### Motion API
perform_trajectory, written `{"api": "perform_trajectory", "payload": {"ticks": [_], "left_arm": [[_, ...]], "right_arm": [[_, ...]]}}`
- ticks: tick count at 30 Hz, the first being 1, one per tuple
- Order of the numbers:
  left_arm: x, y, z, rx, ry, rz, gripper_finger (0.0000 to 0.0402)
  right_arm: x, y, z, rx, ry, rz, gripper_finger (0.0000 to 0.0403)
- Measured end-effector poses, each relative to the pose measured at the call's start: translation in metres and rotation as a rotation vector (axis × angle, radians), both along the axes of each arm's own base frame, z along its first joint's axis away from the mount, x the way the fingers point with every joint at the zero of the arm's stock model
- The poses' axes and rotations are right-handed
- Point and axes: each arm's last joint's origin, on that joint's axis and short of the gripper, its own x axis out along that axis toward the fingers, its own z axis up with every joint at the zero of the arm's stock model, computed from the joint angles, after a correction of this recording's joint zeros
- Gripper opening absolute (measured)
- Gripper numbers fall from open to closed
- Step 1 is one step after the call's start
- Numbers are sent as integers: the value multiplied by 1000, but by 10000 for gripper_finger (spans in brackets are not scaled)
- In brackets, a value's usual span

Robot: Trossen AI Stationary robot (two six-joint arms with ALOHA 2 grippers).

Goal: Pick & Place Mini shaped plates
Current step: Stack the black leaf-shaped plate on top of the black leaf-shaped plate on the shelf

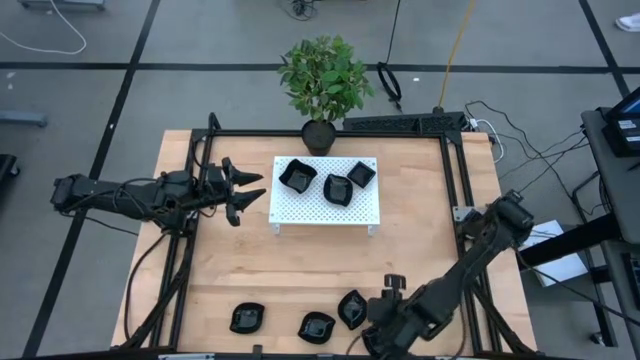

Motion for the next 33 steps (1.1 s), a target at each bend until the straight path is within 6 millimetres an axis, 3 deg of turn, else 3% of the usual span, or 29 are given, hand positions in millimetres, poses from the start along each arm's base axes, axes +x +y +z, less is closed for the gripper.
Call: {"api": "perform_trajectory", "payload": {"ticks": [6,12,20,33], "left_arm": [[0,0,0,0,0,0,212],[0,0,0,0,0,0,212],[0,0,0,0,0,0,212],[0,0,0,0,0,0,212]], "right_arm": [[13,13,-29,87,50,-152,178],[18,19,-43,122,83,-214,178],[9,11,-66,121,170,-345,178],[2,10,-95,253,236,-399,174]]}}
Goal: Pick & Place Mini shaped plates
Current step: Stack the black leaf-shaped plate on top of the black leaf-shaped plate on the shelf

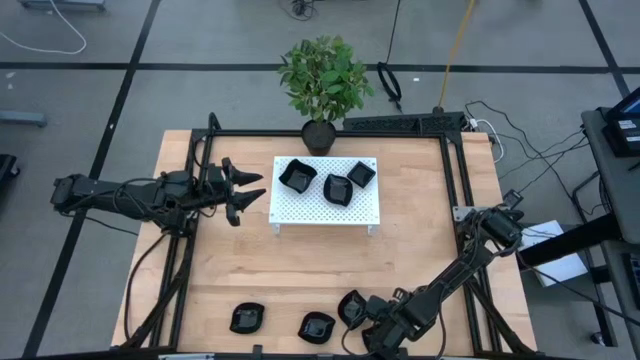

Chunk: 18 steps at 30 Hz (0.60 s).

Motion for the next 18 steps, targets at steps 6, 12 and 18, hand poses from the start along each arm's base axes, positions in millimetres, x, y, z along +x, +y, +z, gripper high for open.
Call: {"api": "perform_trajectory", "payload": {"ticks": [6,12,18], "left_arm": [[0,0,0,0,0,0,212],[0,0,0,0,0,0,212],[0,0,0,0,0,1,212]], "right_arm": [[-1,-1,-3,-1,3,6,137],[-2,-1,-3,-8,-1,36,71],[-2,-2,7,-1,-43,118,6]]}}
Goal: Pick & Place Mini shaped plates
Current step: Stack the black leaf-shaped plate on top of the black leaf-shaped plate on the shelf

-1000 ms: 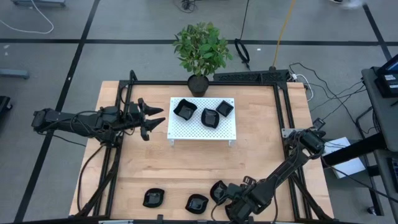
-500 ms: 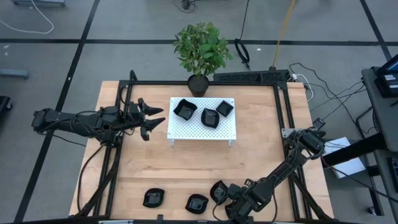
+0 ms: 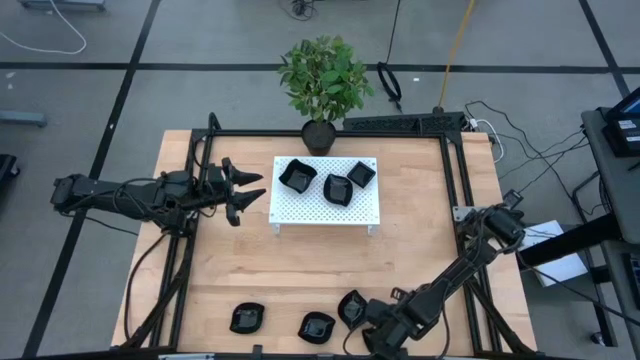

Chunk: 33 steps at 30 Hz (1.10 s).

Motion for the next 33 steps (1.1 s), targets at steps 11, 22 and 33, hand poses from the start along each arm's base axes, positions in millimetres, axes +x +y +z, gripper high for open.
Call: {"api": "perform_trajectory", "payload": {"ticks": [11,22,33], "left_arm": [[0,0,0,0,0,-1,212],[0,0,0,0,0,0,212],[0,0,0,0,0,-1,212]], "right_arm": [[-15,-8,44,-4,-103,57,1],[-25,-29,98,-201,-455,66,0],[16,-126,159,-271,-697,-54,0]]}}
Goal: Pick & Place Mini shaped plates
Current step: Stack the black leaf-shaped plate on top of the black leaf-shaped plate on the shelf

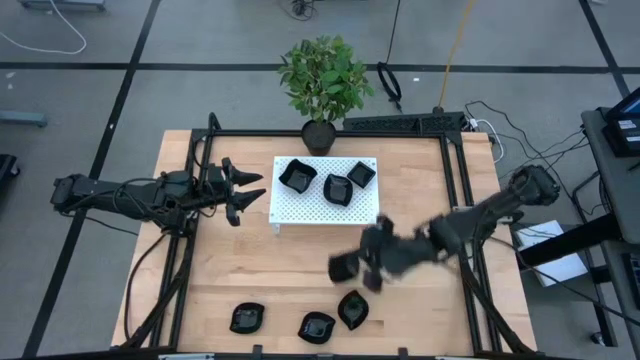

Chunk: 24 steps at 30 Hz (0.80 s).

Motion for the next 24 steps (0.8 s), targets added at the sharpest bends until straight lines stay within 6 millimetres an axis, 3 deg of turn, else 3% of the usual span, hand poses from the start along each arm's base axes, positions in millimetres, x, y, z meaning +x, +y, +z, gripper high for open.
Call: {"api": "perform_trajectory", "payload": {"ticks": [5,12,17,24], "left_arm": [[0,0,0,0,0,0,211],[0,0,0,0,0,0,212],[0,0,0,0,0,1,212],[0,0,0,0,0,0,212]], "right_arm": [[7,-63,26,47,-99,-142,0],[6,-138,38,97,-153,-384,0],[11,-169,31,167,-122,-419,0],[12,-189,-4,201,-42,-474,0]]}}
